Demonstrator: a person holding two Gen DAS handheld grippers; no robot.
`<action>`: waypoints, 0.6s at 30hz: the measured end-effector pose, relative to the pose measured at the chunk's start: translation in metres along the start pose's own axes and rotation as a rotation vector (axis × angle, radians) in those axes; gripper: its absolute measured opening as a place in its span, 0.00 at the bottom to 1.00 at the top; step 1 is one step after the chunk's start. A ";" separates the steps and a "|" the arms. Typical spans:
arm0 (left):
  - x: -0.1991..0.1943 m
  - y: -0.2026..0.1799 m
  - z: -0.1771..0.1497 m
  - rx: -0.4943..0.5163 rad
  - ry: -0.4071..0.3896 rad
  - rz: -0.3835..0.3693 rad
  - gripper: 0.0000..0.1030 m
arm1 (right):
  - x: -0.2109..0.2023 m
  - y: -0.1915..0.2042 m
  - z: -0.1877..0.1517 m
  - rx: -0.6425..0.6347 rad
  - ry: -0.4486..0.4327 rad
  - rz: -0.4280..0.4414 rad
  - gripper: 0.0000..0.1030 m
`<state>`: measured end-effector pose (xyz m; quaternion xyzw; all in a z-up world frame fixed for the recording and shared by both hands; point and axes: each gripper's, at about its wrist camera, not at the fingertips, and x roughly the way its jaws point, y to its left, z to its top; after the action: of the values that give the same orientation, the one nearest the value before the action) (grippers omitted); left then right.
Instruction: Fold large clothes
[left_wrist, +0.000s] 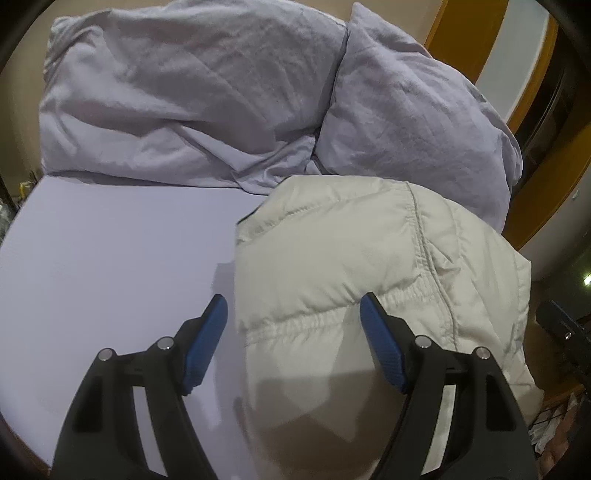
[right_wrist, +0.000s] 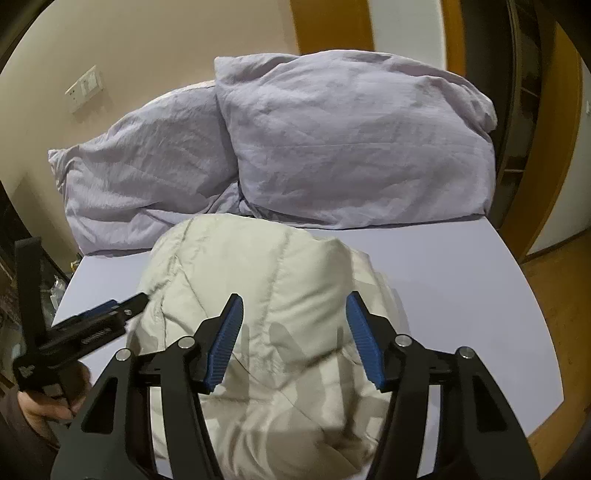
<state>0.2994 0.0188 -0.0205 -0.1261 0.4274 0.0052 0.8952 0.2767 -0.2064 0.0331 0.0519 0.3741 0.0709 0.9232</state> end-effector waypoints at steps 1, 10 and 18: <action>0.006 -0.002 -0.001 -0.001 0.005 -0.009 0.72 | 0.003 0.001 0.002 -0.003 0.001 -0.001 0.57; 0.032 -0.030 -0.012 0.047 0.000 -0.057 0.70 | 0.029 -0.003 0.014 0.005 0.019 -0.019 0.57; 0.042 -0.045 -0.018 0.099 0.002 -0.062 0.70 | 0.058 -0.017 0.022 0.019 0.030 -0.069 0.57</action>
<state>0.3176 -0.0331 -0.0535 -0.0950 0.4239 -0.0439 0.8997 0.3349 -0.2139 0.0065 0.0467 0.3899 0.0364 0.9189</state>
